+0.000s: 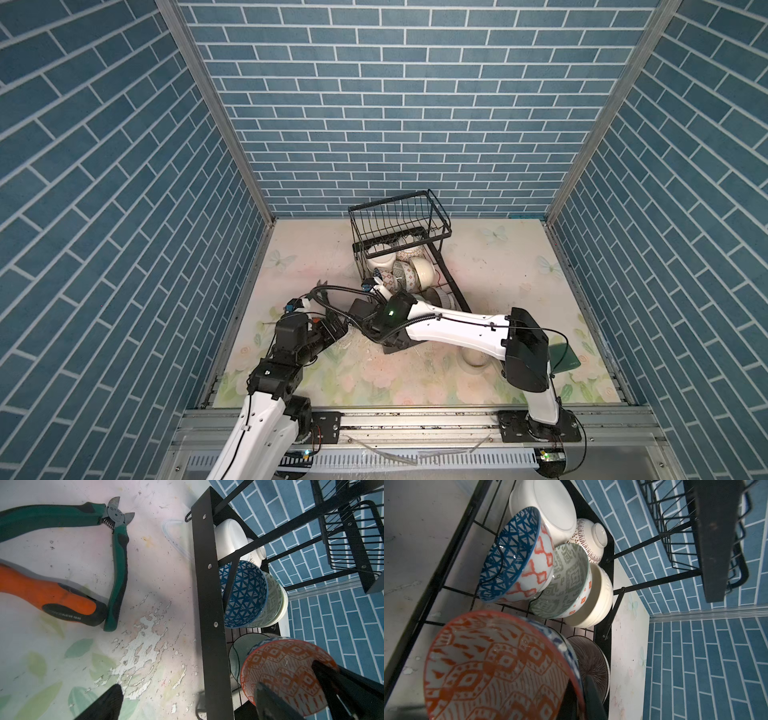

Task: Load the bowls into the dish rack
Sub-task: 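Lower the orange patterned bowl into the slot nearest the robot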

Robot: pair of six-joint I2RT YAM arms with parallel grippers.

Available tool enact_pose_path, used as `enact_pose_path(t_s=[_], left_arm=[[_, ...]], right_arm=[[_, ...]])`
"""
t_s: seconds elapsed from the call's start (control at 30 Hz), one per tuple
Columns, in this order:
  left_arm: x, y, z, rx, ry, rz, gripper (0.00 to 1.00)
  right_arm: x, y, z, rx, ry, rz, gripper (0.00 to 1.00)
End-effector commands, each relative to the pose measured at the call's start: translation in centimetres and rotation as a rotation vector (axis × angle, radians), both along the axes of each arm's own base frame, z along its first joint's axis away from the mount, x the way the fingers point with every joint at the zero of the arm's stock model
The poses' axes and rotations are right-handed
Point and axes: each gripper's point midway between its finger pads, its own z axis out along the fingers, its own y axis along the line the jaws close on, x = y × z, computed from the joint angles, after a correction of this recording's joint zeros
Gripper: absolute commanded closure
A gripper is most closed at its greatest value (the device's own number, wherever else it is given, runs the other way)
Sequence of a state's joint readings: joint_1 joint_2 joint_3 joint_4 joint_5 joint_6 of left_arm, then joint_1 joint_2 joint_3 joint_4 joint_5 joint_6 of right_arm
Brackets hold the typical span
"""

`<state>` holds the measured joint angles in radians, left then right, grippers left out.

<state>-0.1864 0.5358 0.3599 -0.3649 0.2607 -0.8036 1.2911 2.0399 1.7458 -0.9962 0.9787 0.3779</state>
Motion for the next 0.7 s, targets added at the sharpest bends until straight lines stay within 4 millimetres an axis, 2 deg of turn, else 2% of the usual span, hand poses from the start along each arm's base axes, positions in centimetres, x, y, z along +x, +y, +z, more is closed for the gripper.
enact_pose_path(t_s=[0.0, 0.37, 0.67], left_arm=[[-0.2, 0.2, -0.1, 0.015, 0.004, -0.008, 0.0], [-0.3, 1.7, 0.9, 0.08, 0.003, 0.021, 0.0], [0.4, 2.7, 1.5, 0.062, -0.012, 0.058, 0.0]], right_arm=[[0.1, -0.2, 0.9, 0.037, -0.051, -0.058, 1.0], [0.5, -0.4, -0.6, -0.013, -0.099, -0.09, 1.0], [0.9, -0.4, -1.3, -0.059, -0.125, -0.086, 1.0]])
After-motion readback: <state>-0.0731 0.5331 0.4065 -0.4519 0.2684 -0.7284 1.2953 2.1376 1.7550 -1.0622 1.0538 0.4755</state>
